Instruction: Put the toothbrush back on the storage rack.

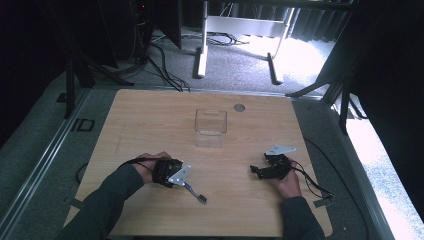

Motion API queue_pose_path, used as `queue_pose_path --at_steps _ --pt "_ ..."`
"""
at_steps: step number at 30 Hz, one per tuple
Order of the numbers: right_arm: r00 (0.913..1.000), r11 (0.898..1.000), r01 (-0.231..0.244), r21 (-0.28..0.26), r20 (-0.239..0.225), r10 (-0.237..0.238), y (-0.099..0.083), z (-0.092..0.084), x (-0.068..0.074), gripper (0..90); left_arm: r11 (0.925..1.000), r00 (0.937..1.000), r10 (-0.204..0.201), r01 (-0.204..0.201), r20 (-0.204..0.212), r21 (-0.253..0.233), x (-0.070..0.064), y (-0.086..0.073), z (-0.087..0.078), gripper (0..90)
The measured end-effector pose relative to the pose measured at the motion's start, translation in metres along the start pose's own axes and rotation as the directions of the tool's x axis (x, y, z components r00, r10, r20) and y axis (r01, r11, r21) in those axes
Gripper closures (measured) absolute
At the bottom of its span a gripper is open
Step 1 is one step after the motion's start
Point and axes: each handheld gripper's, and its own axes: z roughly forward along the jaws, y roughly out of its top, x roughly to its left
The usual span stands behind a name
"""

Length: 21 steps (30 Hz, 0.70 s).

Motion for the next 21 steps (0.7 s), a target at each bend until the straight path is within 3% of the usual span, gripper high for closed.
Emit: queue_pose_path --at_steps 16,21 --pt "1.0 1.0 0.0 0.0 -0.001 0.0 0.0 0.0 0.0 15.0 0.9957 0.9971 0.076 -0.076 0.006 0.052 0.0001 0.0036 0.003 72.1" --pt "1.0 1.0 0.0 0.0 -0.001 0.0 0.0 0.0 0.0 15.0 0.9962 0.9975 0.07 -0.07 0.003 0.052 0.0017 0.0034 0.0035 72.3"
